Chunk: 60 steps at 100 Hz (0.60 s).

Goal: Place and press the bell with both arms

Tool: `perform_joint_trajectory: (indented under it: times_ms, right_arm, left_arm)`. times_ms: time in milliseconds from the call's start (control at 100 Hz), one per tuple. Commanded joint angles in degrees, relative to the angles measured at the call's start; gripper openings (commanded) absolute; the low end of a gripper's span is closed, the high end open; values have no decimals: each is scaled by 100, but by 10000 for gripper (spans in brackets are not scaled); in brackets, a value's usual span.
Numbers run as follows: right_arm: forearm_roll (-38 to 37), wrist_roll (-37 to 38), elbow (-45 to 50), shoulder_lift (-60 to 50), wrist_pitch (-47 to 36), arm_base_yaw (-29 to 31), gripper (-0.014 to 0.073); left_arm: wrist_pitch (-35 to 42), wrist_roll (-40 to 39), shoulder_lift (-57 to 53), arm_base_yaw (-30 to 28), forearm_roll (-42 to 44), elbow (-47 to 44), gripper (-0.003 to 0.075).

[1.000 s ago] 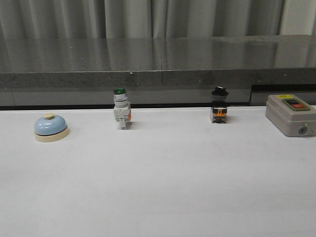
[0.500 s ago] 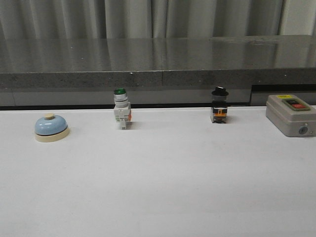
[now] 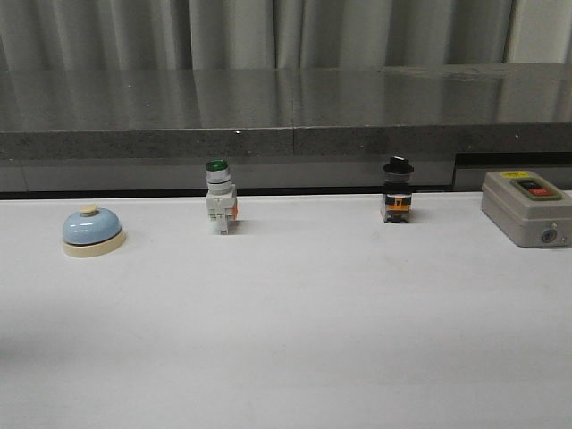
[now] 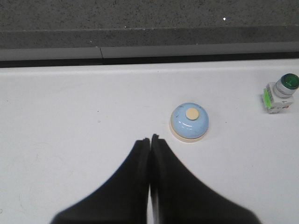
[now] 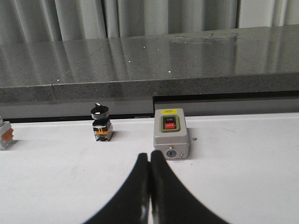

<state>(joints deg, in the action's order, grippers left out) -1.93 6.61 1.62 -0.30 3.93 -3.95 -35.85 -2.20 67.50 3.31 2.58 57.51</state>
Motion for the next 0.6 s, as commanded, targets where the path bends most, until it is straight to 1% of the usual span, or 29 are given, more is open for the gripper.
perform_joint_trajectory:
  times_ms: [0,90,160,200,220,230,260,270,280,300,320,340,370,420,460,590]
  right_arm:
    - [-5,-22,-89,47,-497,41,-60]
    - [-5,-22,-89,47,-497,41,-60]
    - [-5,-22,-89,47,-497,41,-60]
    - [-5,-22,-89,47,-497,41,-60]
    - [-5,-22,-89,47,-497,41,-60]
    - [-5,-22,-89,47,-497,41,-60]
    - [-5,-22,-89,47,-497,41,-60]
    - [-5,-22,-89,47,-497,41,-60]
    - [-5,-22,-89,47,-497,41,-60]
    - [-5,-22,-89,47,-497,41,-60]
    - [-5,-22,-89,47,-497,41,-60]
    - [-5,-22,-89,47,-497,41,-60]
    - [-5,-22,-89,47,-497,41,-60]
    - [-5,-22,-89,47,-497,41,-60]
    - [-5,-22,-89,47,-497,41,-60]
    - [-5,-22,-89,47,-497,41,-60]
  left_arm:
    - [317,-43,206,0,-49,345,-19]
    - [317,-43,476,10,-49,499,2]
    - [317,-32,652,22,-49,588,80]
    - [346,-32,734,44,-49,603,158]
    - [386,-32,781,57,-49,603,222]
    - [398,-32,781,73,-49,603,222]
    - [441,-32,831,98,-49,603,315]
    - [455,-32,843,100,-49,603,335]
    - [487,-32,868,115,-49,603,375]
    - [542,-32,886,148,-49,603,416]
    - [603,-32,932,167,-49,603,496]
    - [651,-32,956,186,-49,603,535]
    - [783,-32,1018,242,-49,603,621]
    - [953,-32,1104,311,-49,603,705]
    - [1054,-32,1168,376,-49,603,720]
    - [1192,-32,1514,597,45,677,650]
